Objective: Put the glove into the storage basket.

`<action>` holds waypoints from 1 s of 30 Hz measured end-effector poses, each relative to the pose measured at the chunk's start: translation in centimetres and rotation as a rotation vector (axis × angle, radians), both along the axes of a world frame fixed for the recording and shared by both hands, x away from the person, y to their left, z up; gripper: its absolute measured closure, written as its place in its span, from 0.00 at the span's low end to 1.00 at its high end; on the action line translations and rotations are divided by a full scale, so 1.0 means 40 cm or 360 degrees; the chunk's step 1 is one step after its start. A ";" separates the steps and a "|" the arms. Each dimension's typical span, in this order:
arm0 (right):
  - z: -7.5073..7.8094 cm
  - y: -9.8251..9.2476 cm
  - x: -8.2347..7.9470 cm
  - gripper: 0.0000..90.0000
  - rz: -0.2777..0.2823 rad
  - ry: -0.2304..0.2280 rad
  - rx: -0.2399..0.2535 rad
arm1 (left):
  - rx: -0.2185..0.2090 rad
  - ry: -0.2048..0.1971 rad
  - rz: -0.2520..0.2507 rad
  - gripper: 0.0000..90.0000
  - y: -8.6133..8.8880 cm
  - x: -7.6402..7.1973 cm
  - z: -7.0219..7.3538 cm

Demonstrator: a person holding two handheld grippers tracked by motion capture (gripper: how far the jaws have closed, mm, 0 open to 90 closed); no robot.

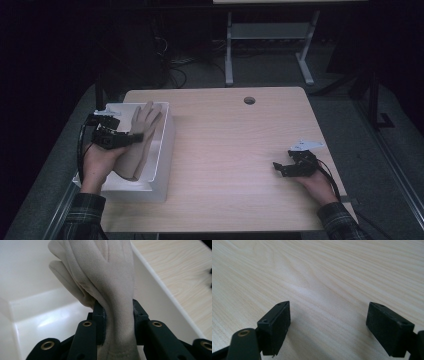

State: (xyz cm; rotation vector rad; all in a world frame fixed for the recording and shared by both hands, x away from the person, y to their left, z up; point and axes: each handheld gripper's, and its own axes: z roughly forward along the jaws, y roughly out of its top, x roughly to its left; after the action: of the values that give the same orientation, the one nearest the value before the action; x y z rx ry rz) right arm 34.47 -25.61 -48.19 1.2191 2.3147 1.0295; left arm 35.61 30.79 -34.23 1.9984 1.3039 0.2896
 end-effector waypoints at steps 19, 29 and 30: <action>0.000 0.000 0.000 0.21 0.0001 0.0002 -0.0002 | 0.0079 0.0236 0.0027 0.61 0.002 0.045 -0.174; 0.000 0.000 0.000 0.21 0.0001 -0.0003 0.0000 | 0.0111 0.0085 0.0058 0.27 -0.002 0.030 -0.108; 0.000 0.000 0.000 0.21 0.0000 -0.0001 0.0001 | 0.0107 0.0063 0.0049 0.27 -0.007 0.028 -0.094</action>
State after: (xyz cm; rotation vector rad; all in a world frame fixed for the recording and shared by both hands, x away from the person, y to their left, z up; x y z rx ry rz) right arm 34.47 -25.60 -48.20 1.2186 2.3141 1.0305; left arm 36.74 30.50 -38.01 2.0510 1.3676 0.3136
